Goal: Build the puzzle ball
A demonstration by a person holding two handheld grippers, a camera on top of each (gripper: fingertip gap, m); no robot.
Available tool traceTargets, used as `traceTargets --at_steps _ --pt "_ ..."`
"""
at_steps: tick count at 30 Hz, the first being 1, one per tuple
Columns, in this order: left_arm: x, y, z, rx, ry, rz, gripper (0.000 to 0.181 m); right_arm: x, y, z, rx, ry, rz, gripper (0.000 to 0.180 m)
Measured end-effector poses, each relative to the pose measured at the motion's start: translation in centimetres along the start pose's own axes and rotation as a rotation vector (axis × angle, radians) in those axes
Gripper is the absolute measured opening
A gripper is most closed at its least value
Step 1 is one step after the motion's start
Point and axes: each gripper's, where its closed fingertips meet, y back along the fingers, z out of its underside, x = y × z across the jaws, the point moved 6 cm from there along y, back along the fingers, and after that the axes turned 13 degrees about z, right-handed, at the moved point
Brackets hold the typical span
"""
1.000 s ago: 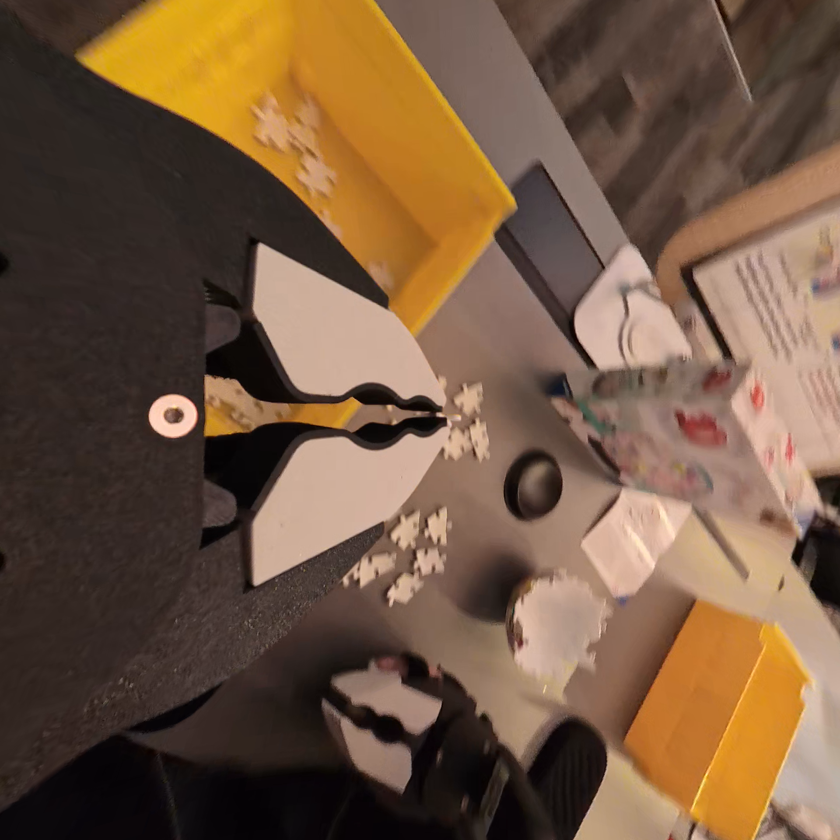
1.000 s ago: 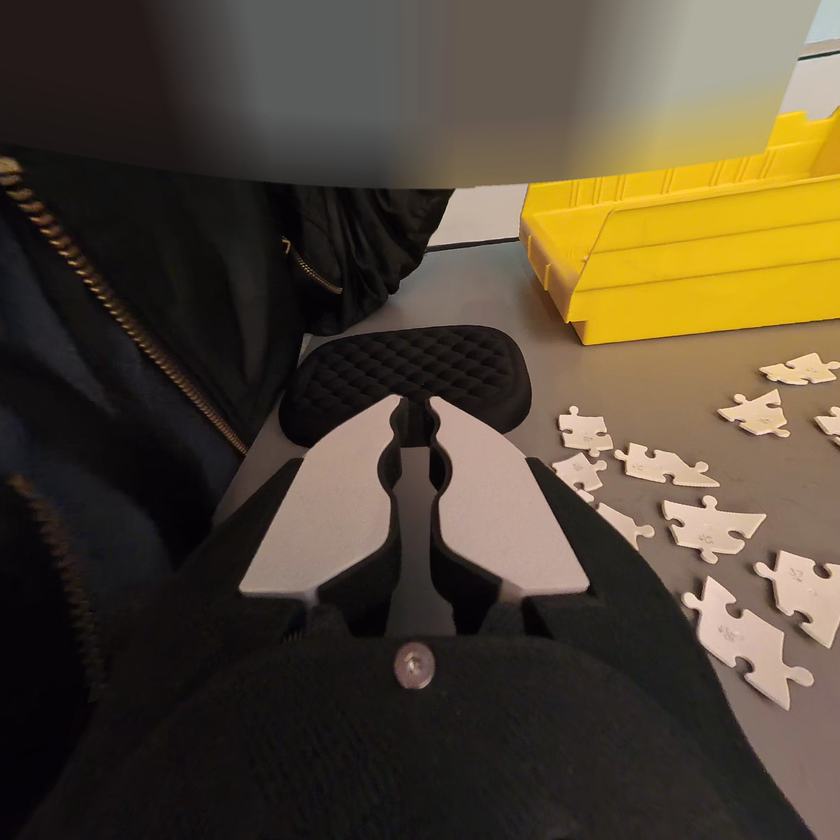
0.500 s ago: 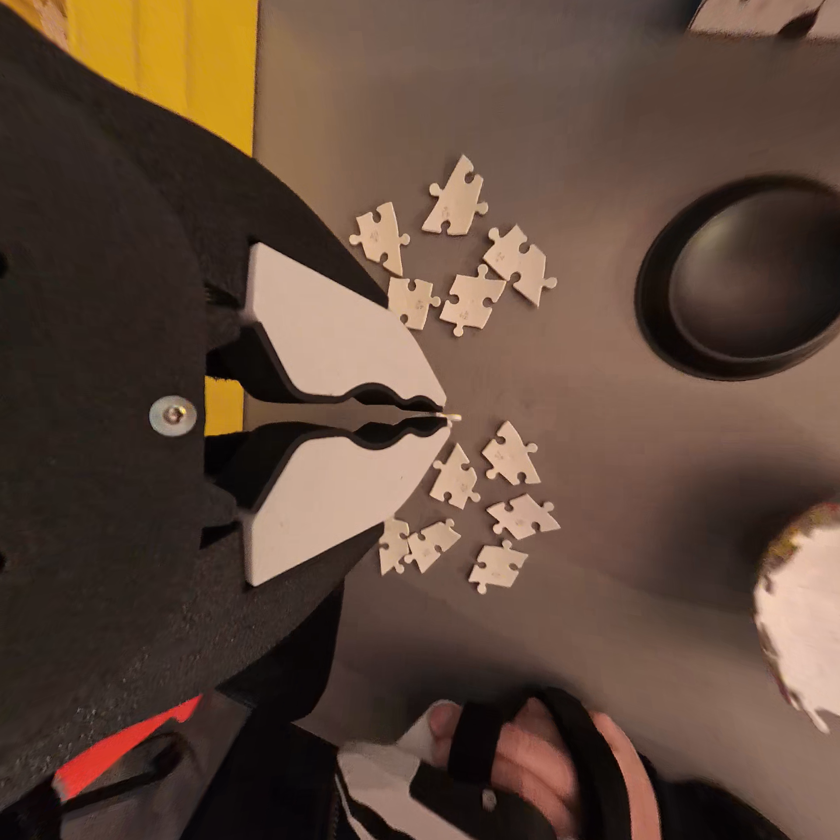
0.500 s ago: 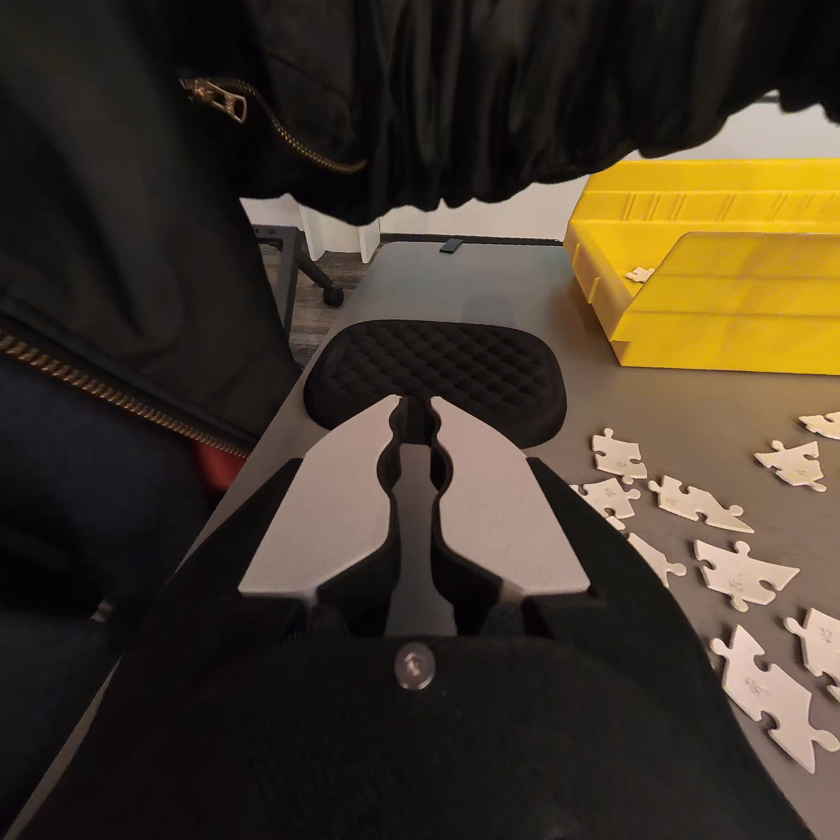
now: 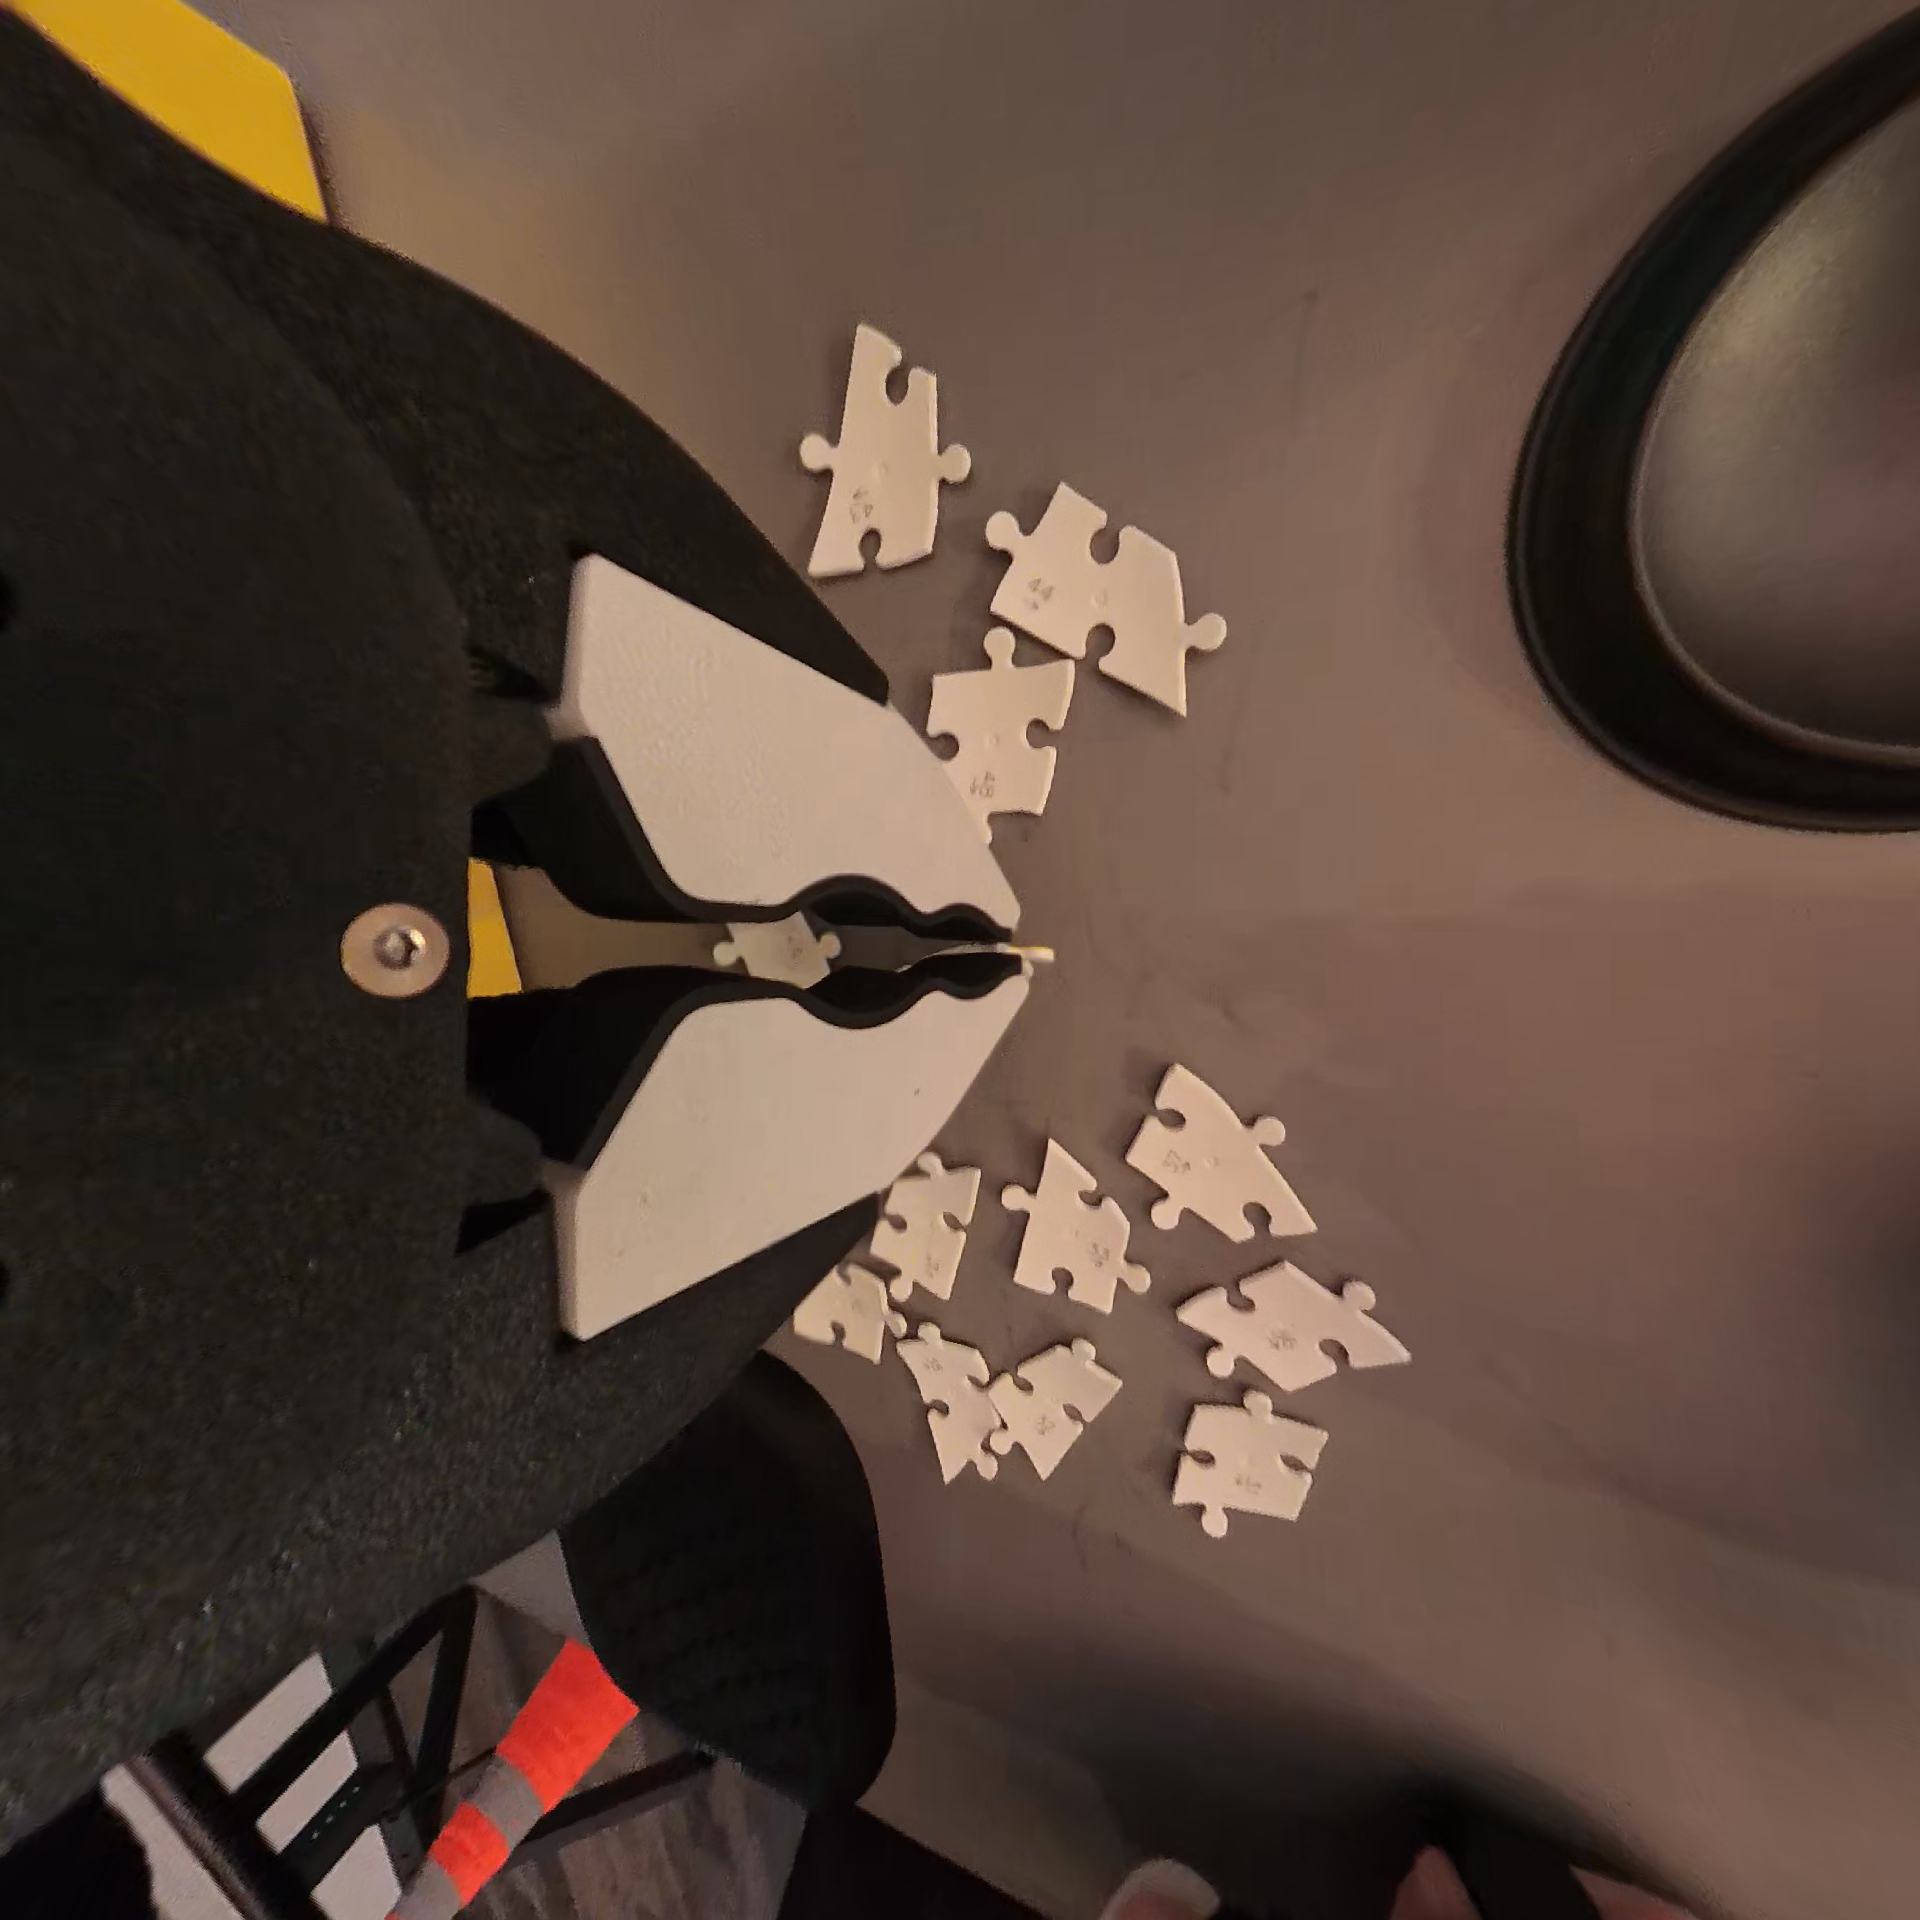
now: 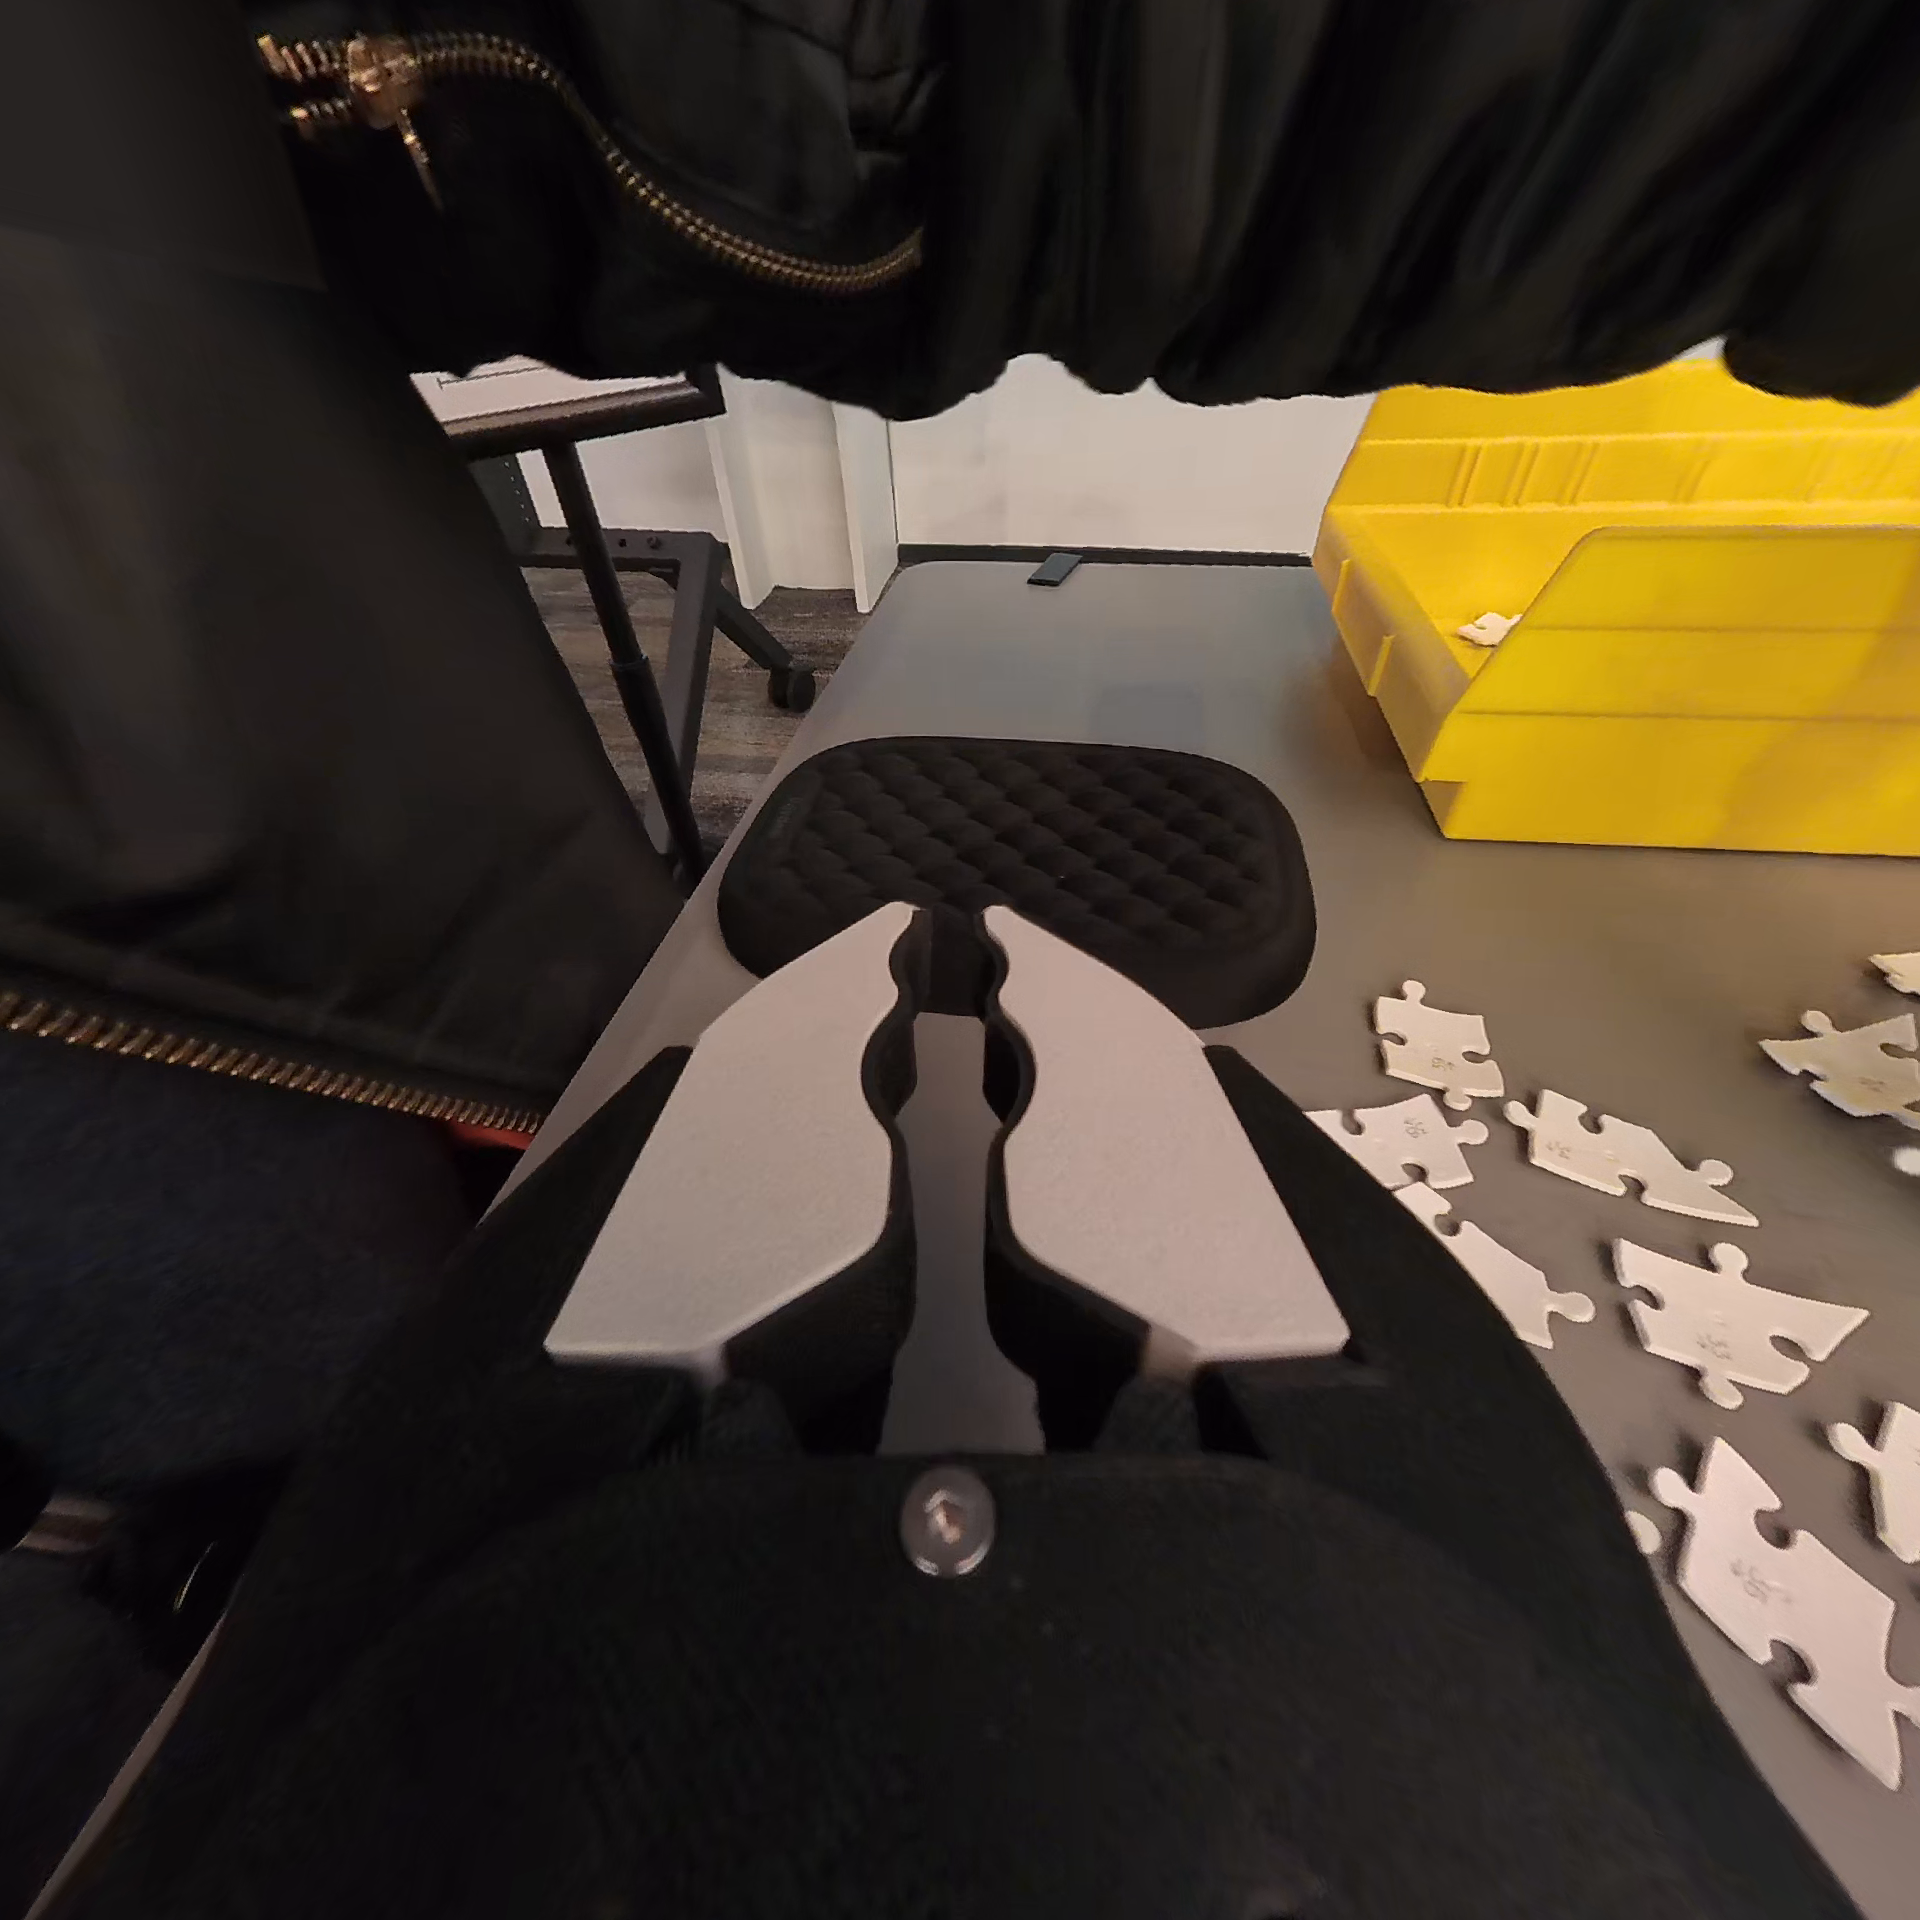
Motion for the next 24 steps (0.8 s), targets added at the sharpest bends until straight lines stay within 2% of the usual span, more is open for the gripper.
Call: traceTargets --at_steps 6,11,14,17,19,21,23,24 --pt "-1.0 0.0 0.0 -0.019 -0.021 -0.050 0.007 -0.1 0.0 0.0 0.000 0.001 -0.014 0.008" --pt "-0.9 1.5 -0.1 0.018 -0.006 -0.084 0.012 -0.2 0.0 0.0 -0.005 0.002 -0.015 0.008" --pt "1.1 4.3 -0.7 0.135 -0.023 -0.121 0.007 -0.2 0.1 0.0 -0.005 0.001 -0.015 0.008" --pt "5.1 8.7 -0.3 0.346 -0.107 -0.236 0.007 -0.4 0.2 0.0 -0.004 0.008 -0.015 0.009" --pt "8.2 12.4 1.3 0.543 -0.167 -0.379 0.008 -0.5 0.3 0.0 -0.003 0.012 -0.015 0.009" --pt "10.4 15.8 4.9 0.731 -0.148 -0.538 0.014 -0.5 0.2 0.0 -0.002 0.009 -0.018 0.010" --pt "10.6 17.6 10.2 0.813 -0.016 -0.709 0.023 -0.4 0.2 0.0 -0.002 0.003 -0.018 0.010" --pt "9.9 17.9 13.1 0.821 0.081 -0.804 0.021 -0.3 0.1 0.0 -0.003 0.000 -0.019 0.010"
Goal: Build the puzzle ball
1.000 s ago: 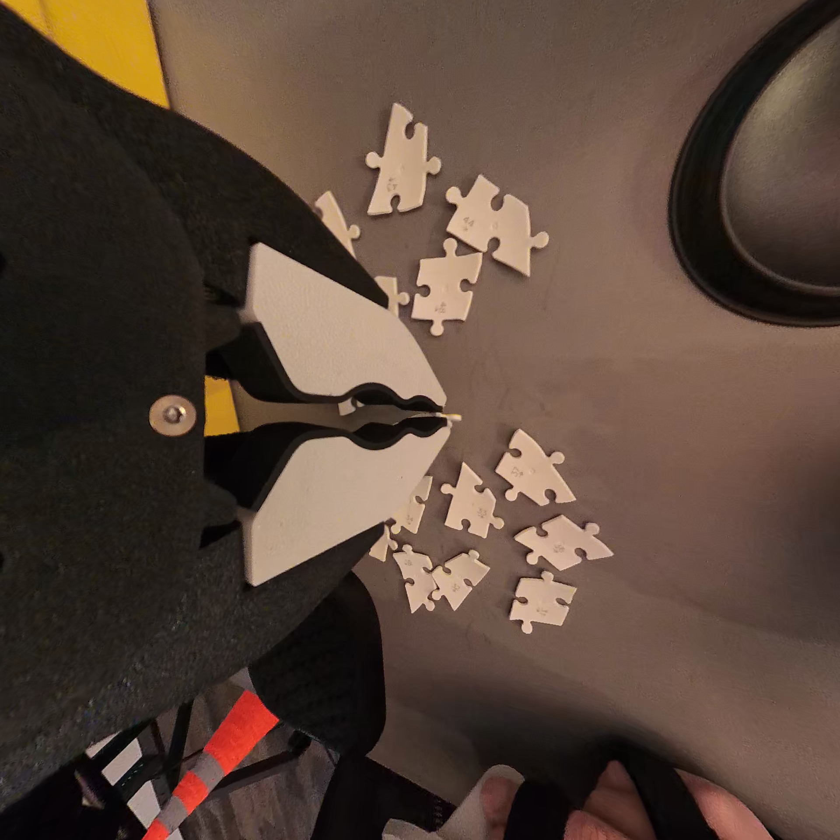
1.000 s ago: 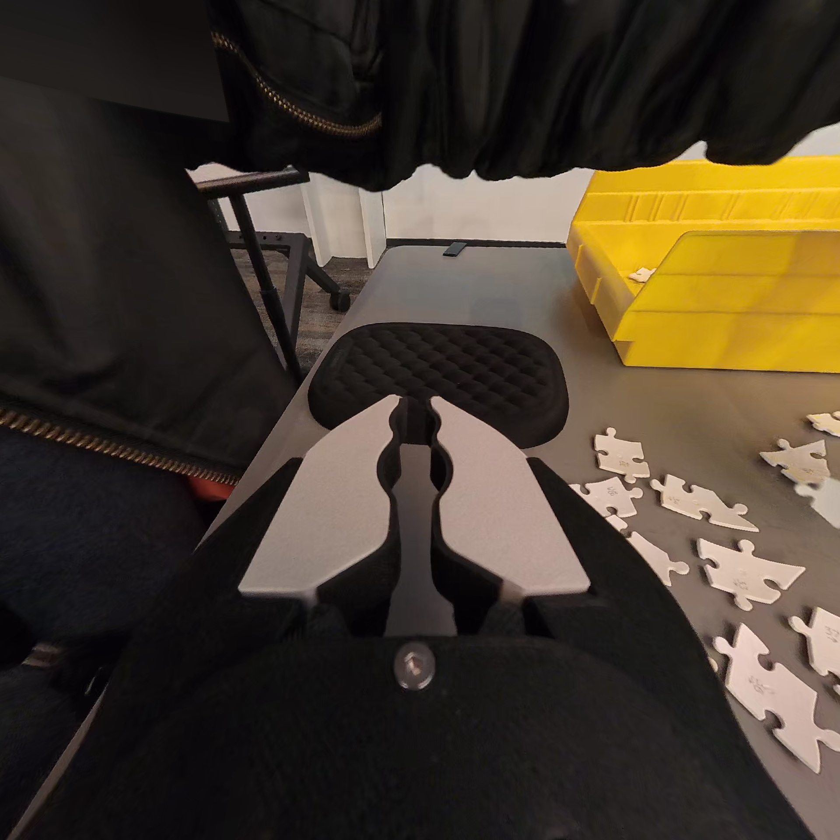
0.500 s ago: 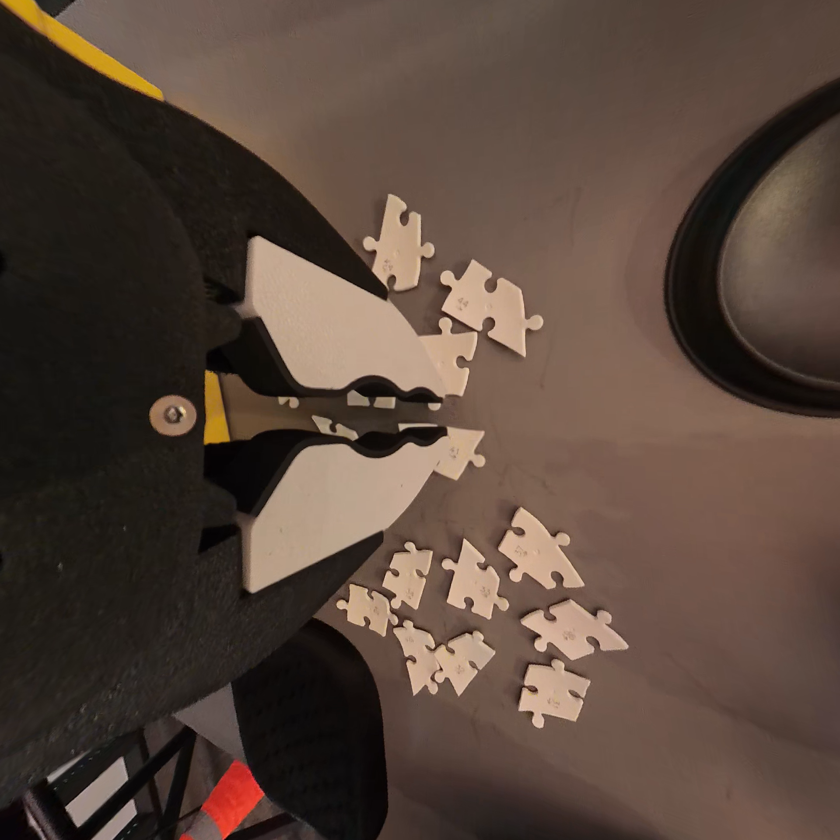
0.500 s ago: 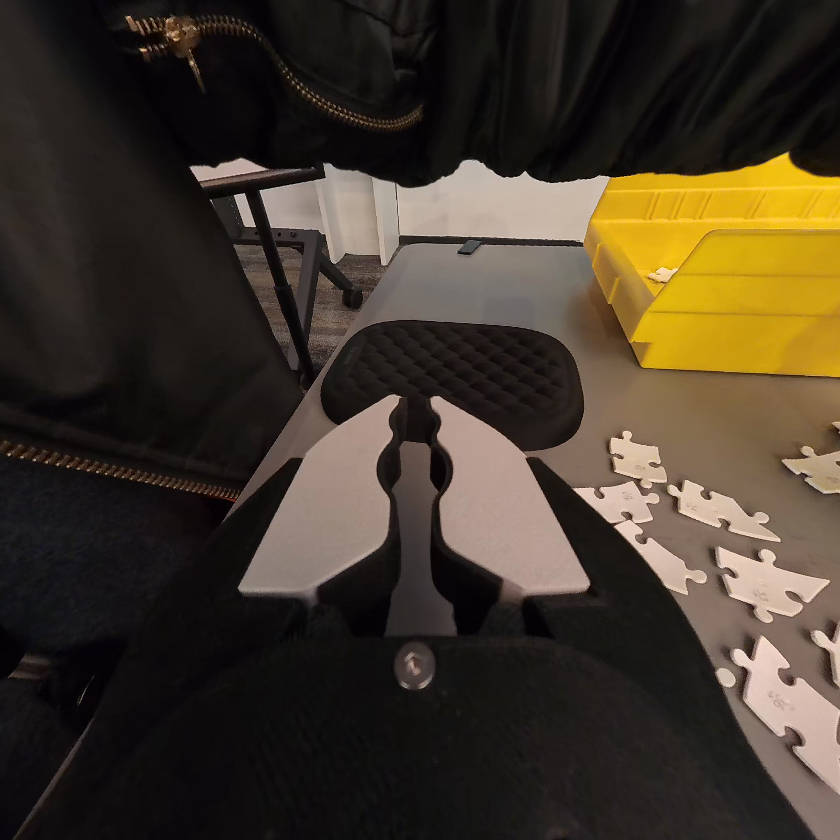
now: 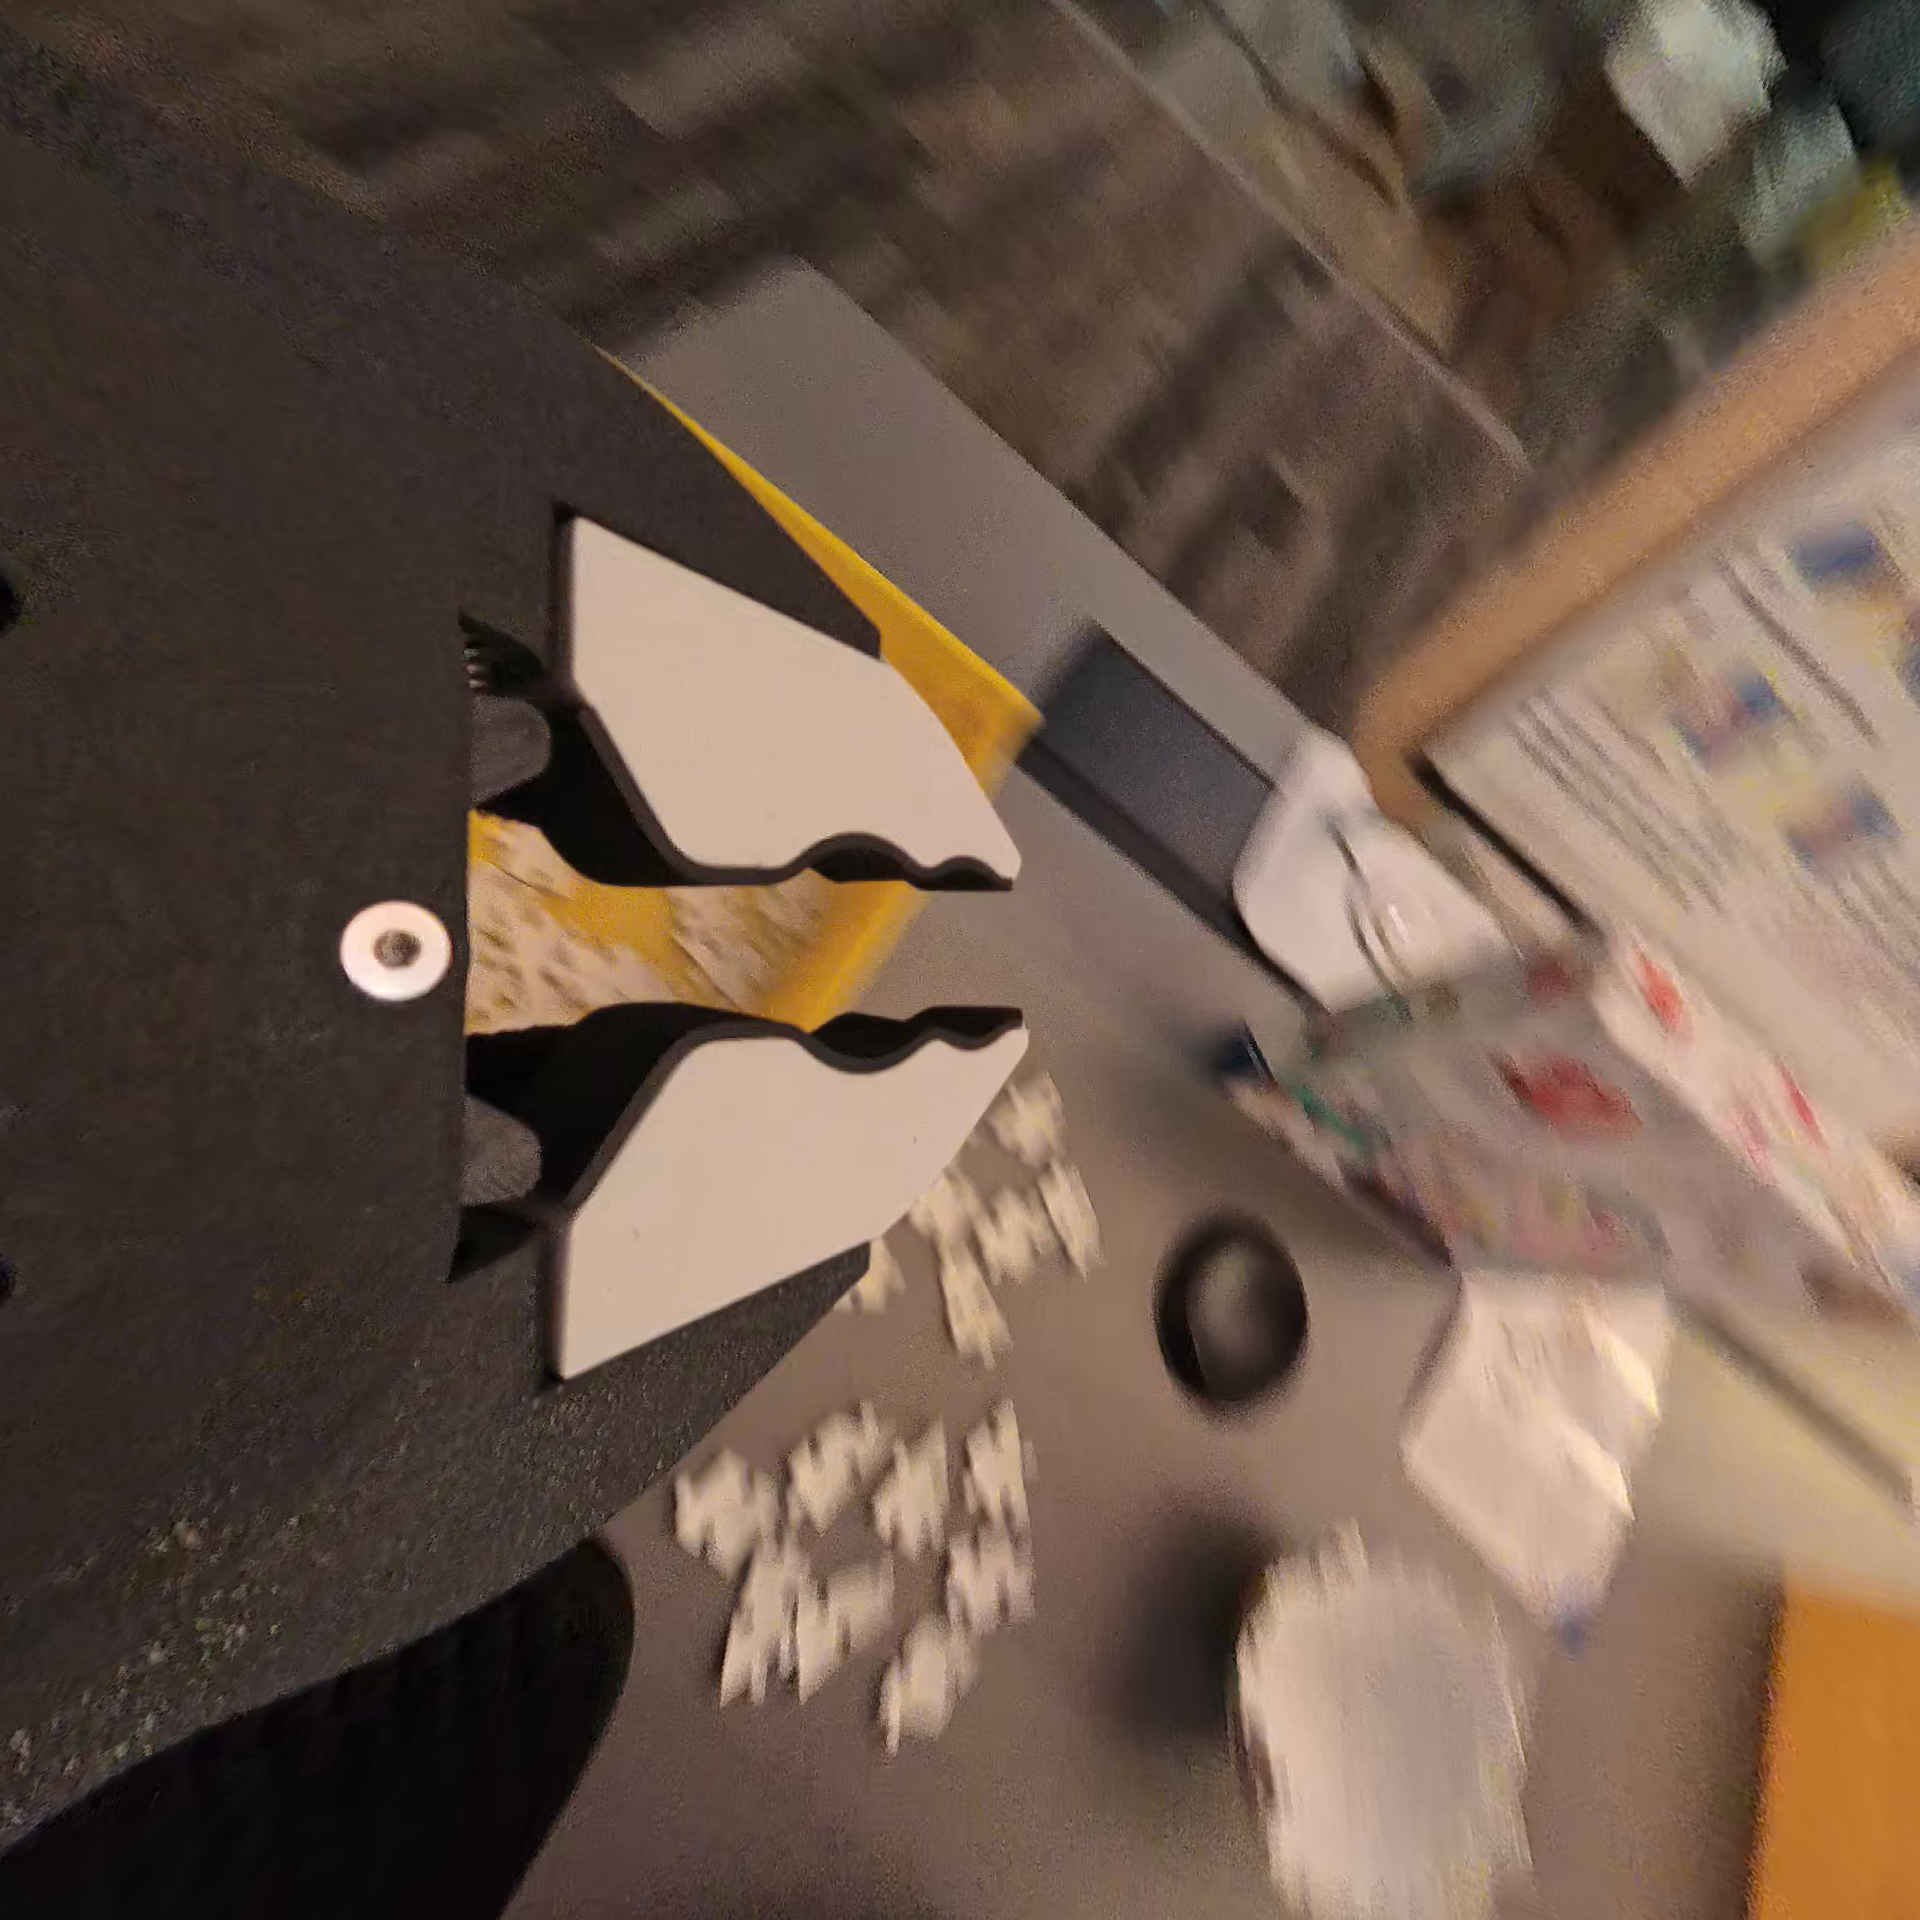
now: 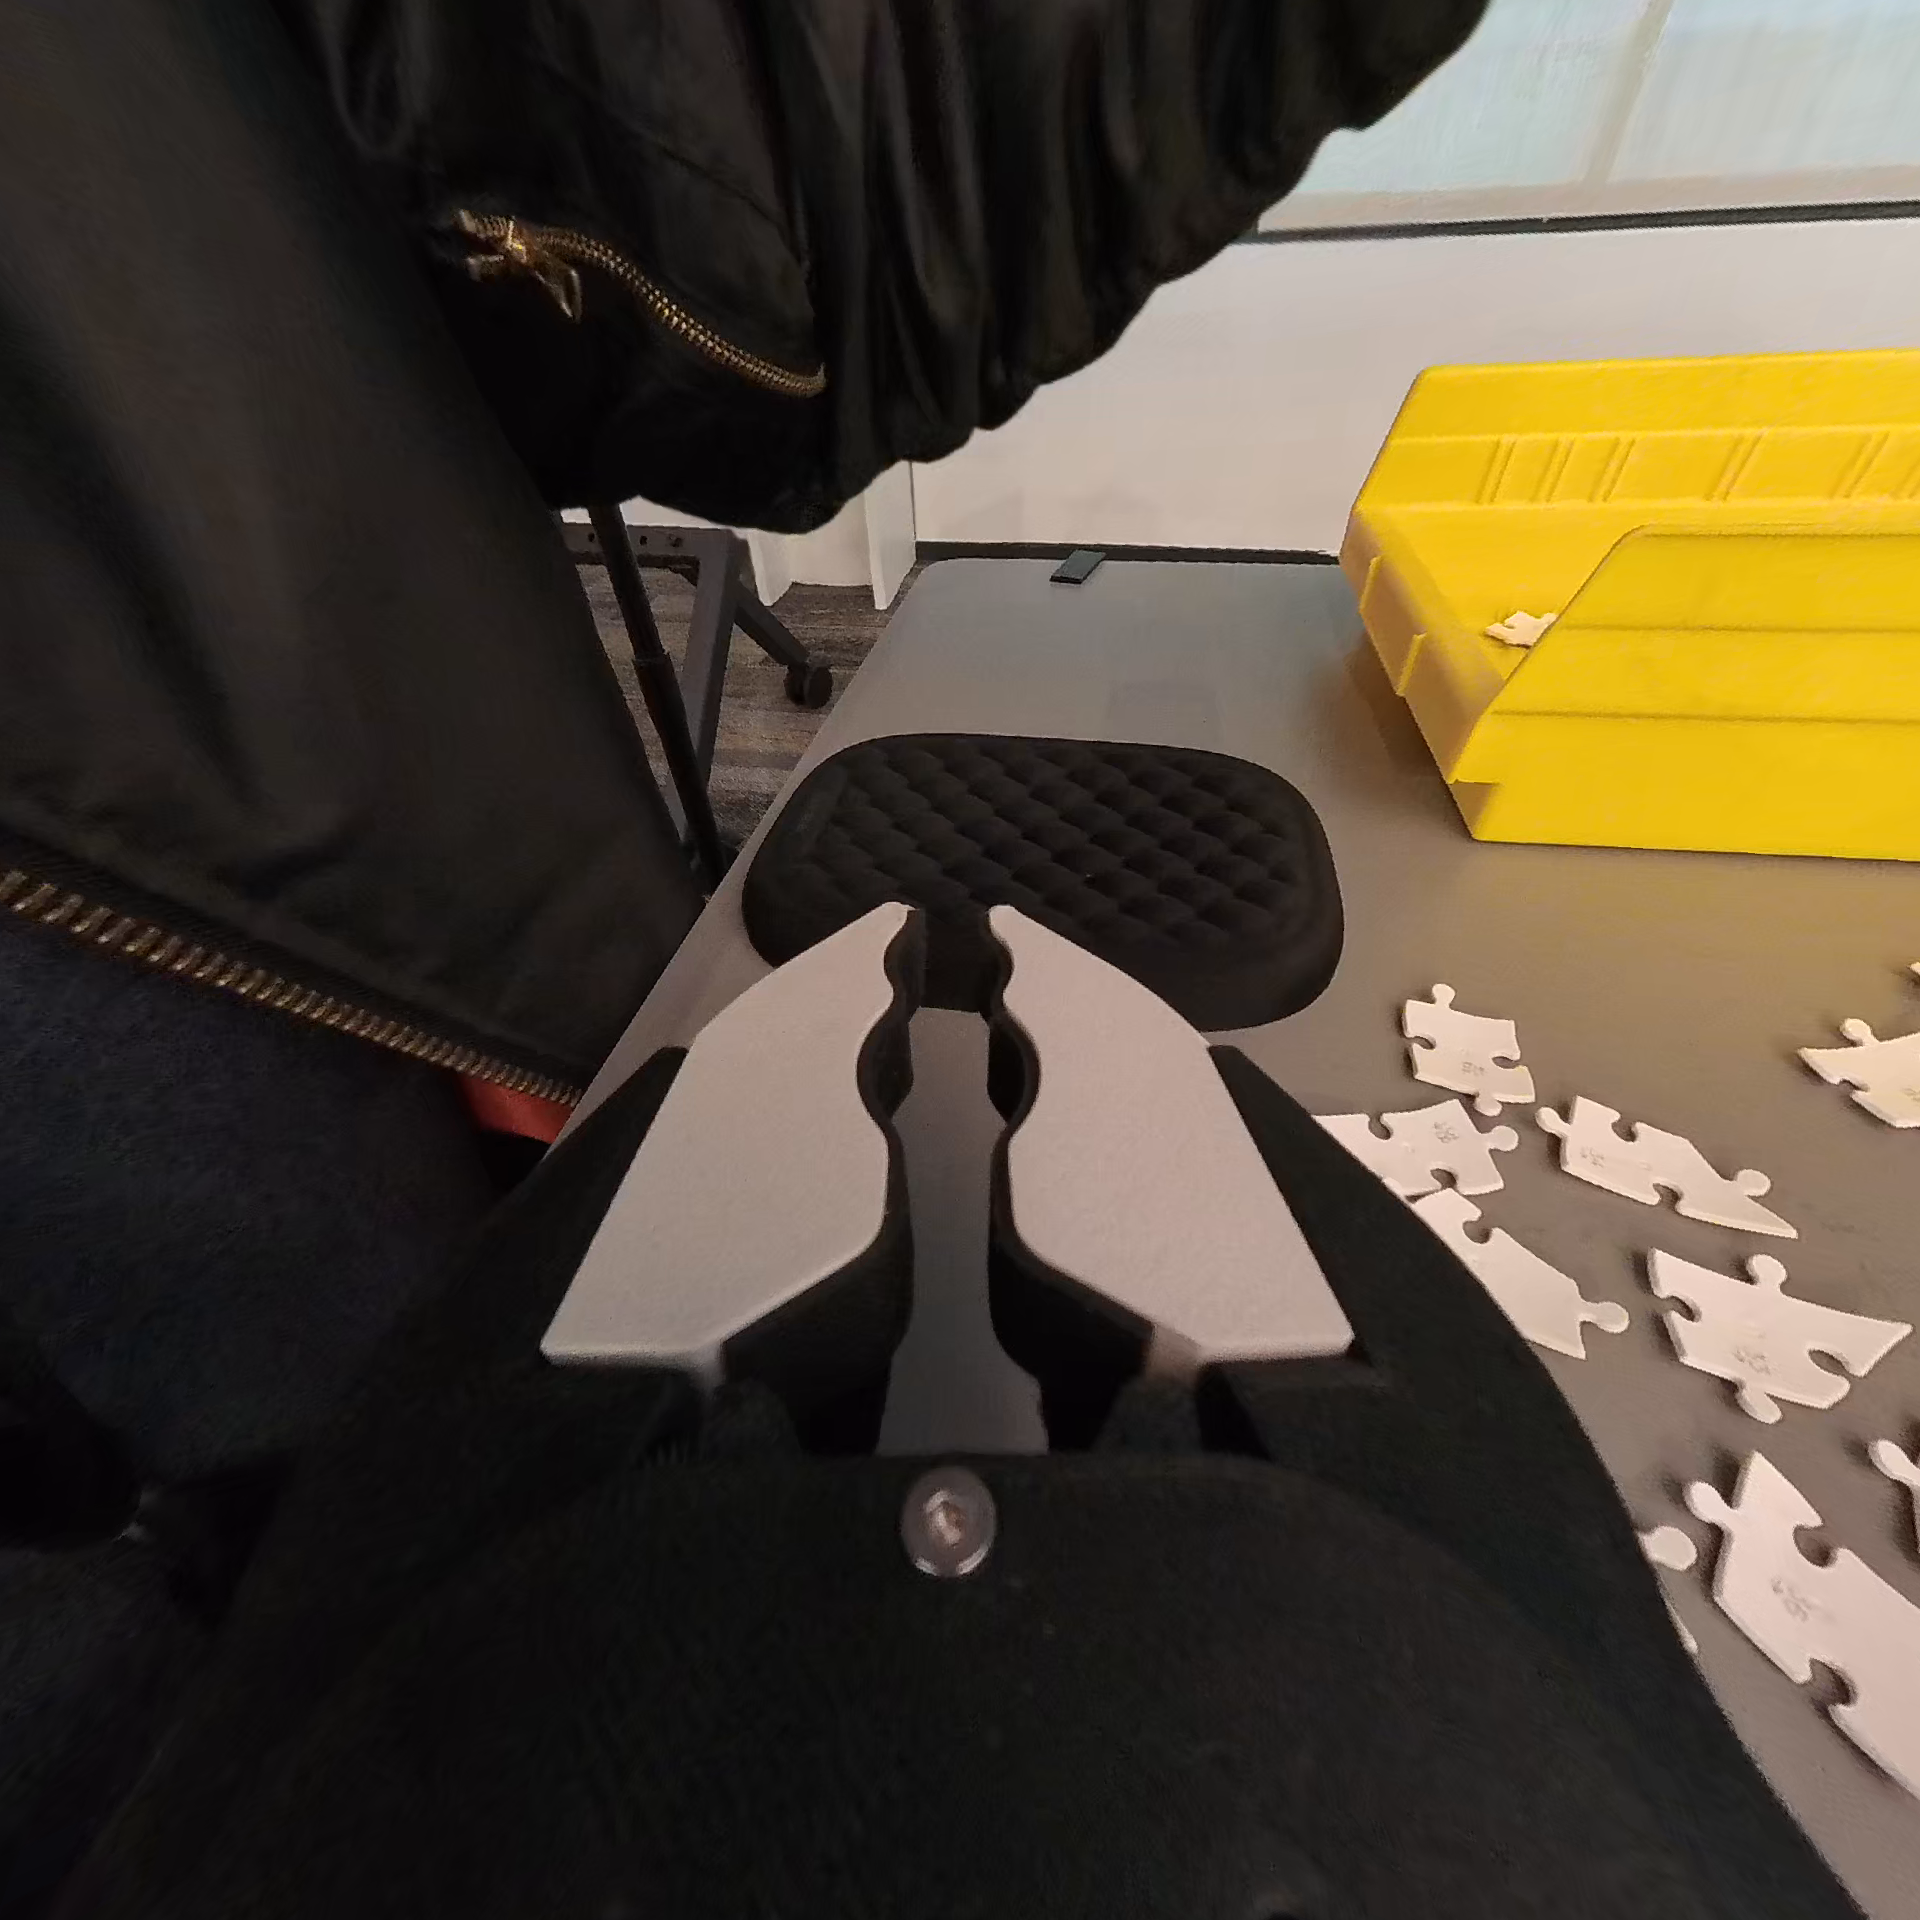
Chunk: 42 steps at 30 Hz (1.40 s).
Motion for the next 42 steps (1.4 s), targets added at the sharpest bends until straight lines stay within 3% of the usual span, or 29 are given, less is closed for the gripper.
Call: traceTargets --at_steps 3,6,9,11,14,18,27,35,42 --pt "-4.2 1.5 6.6 -0.183 0.248 -0.199 0.019 0.1 -0.2 0.0 -0.005 -0.007 -0.001 0.010" --pt "-5.5 -0.2 10.9 -0.330 0.480 -0.102 0.024 0.1 -0.2 0.0 -0.006 -0.004 0.001 0.011" --pt "-7.5 -1.8 14.2 -0.502 0.568 -0.161 0.046 -0.1 -0.2 0.1 -0.011 0.014 0.004 0.011" --pt "-8.4 -3.0 16.0 -0.599 0.661 -0.148 0.047 -0.1 -0.2 0.1 -0.012 0.010 0.001 0.011" --pt "-8.6 -4.6 17.9 -0.649 0.825 -0.063 0.041 0.1 -0.1 0.0 -0.006 -0.009 -0.001 0.012" --pt "-8.5 -5.6 19.7 -0.693 0.921 -0.034 0.054 0.0 -0.1 0.1 -0.008 -0.002 -0.006 0.012" --pt "-8.2 -6.7 21.0 -0.729 0.932 -0.030 0.046 0.0 -0.1 0.1 -0.010 -0.008 -0.013 0.012" --pt "-7.9 -6.7 21.0 -0.726 0.904 -0.026 0.052 0.0 -0.1 0.1 -0.013 -0.009 -0.016 0.012" --pt "-7.4 -7.1 20.8 -0.779 0.812 -0.071 0.038 -0.1 -0.1 0.1 -0.015 -0.006 -0.014 0.012"
